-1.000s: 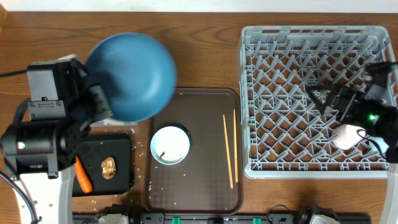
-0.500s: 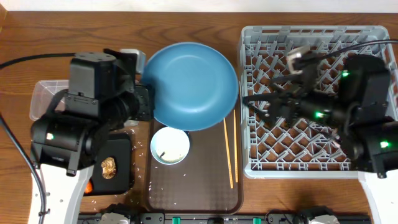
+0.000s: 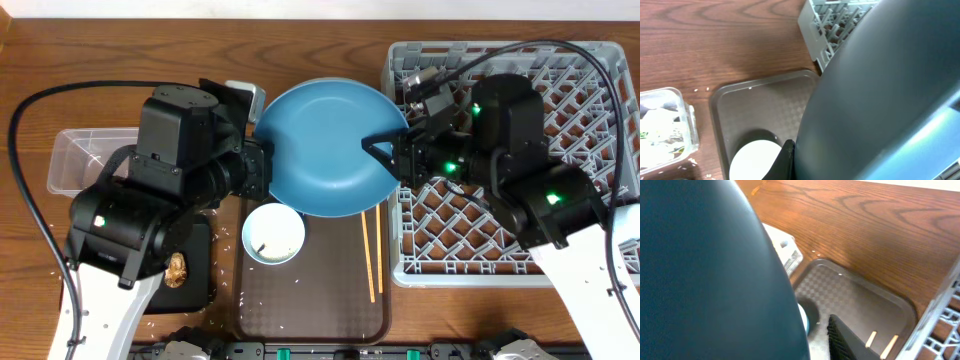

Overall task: Sort waste into correct bins and load items into the dishwasher rack
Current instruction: 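Lift the blue plate and pass it to the right gripper, then place the blue plate upright in the dish rack with the right gripper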

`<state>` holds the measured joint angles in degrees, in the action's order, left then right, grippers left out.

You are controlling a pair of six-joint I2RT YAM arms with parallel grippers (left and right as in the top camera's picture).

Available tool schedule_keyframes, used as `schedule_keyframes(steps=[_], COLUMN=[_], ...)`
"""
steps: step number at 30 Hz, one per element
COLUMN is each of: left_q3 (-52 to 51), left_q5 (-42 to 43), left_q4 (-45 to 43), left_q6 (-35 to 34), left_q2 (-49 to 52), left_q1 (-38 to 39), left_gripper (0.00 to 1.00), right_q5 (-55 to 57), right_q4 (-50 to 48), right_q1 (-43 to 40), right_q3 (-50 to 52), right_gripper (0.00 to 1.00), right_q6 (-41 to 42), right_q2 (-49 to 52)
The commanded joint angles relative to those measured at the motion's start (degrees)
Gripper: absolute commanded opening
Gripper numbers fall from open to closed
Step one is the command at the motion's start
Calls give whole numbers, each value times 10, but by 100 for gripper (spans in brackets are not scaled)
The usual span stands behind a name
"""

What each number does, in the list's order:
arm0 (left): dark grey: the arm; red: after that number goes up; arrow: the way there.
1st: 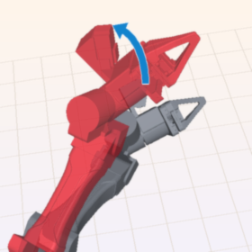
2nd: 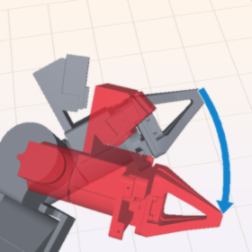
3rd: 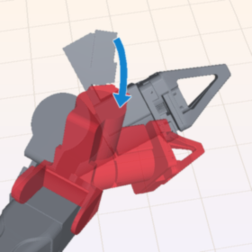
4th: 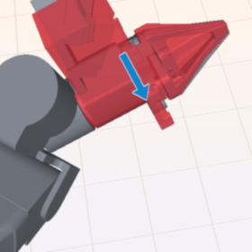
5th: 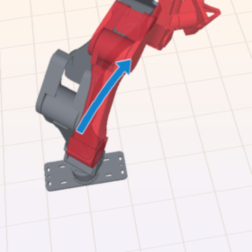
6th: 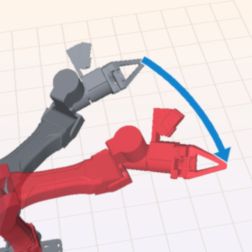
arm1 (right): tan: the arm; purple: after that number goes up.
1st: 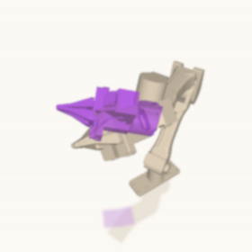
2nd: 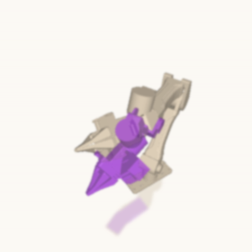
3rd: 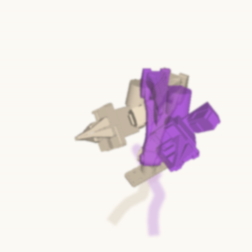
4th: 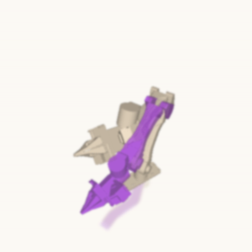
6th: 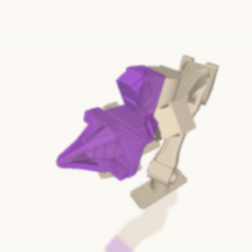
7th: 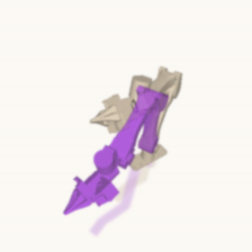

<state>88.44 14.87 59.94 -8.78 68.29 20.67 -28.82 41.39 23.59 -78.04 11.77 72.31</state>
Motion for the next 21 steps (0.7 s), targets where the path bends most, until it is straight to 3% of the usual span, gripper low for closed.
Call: schedule_keyframes(steps=[1, 7, 10, 12, 16, 19, 21], left_q3=[8, 8, 8, 8, 8, 8, 8], left_q5=[24, 20, 20, 20, 20, 20, 20], left_q4=[-5, -8, -8, -8, -9, -9, -10], left_q6=[0, 0, 0, 0, 0, 0, 0], left_q2=[-2, -2, -2, -2, -2, -2, -3], left_q1=[3, 3, 3, 3, 3, 3, 3], left_gripper=[6, 8, 24, 25, 40, 57, 76], right_q5=[25, 25, 26, 36, 61, 87, 121], right_q4=[-4, -18, -18, -18, -15, -7, 7], right_q1=[9, 8, 8, 8, 8, 8, 8], right_q3=[-2, -2, -2, -2, -2, -2, -2], right_gripper=[25, 6, 4, 1, 1, 1, 1], right_q6=[4, 4, 4, 4, 4, 4, 4], right_q2=[0, -1, -4, -5, -11, -21, -29])
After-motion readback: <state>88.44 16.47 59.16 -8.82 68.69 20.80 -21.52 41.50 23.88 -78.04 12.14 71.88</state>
